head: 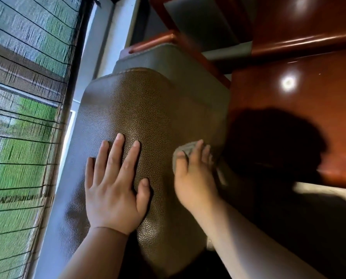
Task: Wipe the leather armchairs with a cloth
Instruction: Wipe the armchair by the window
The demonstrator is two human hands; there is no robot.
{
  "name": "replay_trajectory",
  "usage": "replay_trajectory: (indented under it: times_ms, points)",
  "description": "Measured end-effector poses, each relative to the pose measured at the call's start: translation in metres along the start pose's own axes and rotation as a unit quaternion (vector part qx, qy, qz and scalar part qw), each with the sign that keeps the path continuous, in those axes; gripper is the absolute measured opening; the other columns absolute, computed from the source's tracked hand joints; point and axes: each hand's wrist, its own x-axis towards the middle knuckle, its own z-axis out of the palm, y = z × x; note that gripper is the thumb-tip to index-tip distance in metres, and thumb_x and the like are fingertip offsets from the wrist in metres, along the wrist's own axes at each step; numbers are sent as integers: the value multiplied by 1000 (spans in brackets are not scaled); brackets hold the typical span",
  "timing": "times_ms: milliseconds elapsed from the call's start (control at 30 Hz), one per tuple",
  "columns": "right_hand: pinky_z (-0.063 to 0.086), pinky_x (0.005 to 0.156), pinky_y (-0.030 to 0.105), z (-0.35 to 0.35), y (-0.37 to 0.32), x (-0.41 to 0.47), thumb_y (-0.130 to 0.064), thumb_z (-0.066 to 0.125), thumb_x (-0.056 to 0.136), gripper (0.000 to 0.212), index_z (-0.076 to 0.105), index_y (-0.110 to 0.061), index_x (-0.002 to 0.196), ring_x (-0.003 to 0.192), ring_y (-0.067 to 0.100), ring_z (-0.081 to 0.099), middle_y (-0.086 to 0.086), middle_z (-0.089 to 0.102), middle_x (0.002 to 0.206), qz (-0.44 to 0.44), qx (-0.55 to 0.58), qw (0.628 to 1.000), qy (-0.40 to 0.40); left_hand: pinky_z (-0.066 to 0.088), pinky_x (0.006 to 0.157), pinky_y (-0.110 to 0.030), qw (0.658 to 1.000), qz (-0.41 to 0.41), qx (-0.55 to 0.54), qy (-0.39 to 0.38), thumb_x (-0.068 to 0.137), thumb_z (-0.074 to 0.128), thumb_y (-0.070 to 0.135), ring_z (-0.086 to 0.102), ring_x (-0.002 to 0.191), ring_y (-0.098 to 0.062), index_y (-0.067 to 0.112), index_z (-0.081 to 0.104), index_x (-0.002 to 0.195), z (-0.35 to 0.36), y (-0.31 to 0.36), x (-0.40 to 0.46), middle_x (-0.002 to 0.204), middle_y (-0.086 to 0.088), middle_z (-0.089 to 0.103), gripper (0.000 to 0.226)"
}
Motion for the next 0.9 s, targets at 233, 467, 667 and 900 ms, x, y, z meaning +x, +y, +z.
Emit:
replay_trajectory:
  times_ms: [233, 467, 667, 900]
  points:
    - [5, 130, 38, -20, 12, 47, -26, 38, 110, 66, 11, 2, 163, 161, 28, 1, 19, 2, 173, -153, 20, 986, 62, 21, 126, -61, 1000, -4, -5, 3, 92, 46, 47, 27, 158, -37, 27, 39, 163, 0, 2, 0, 173, -5, 28, 74]
    - [11, 130, 38, -10, -32, 37, -57, 34, 103, 78, 33, -5, 161, 160, 29, 15, 18, 23, 169, -262, 62, 954, 130, 20, 127, -60, 1000, -8, -2, 2, 93, 45, 48, 25, 160, -35, 27, 38, 164, -2, 1, -1, 173, -4, 27, 74]
    - [18, 128, 38, -35, 1, 115, -46, 32, 110, 67, 17, -12, 166, 157, 27, 24, 12, 23, 171, -135, 91, 982, 93, 18, 128, -58, 1000, -11, -9, -4, 93, 47, 48, 22, 161, -32, 29, 35, 165, -1, 1, 0, 174, -2, 25, 76]
    - [4, 130, 34, -16, 11, 86, -45, 28, 110, 69, 16, -2, 164, 160, 25, 7, 17, 10, 173, -61, 105, 987, 108, 18, 127, -59, 1000, -15, -13, -4, 92, 46, 48, 25, 160, -34, 27, 38, 164, -2, 5, 0, 173, -4, 27, 76]
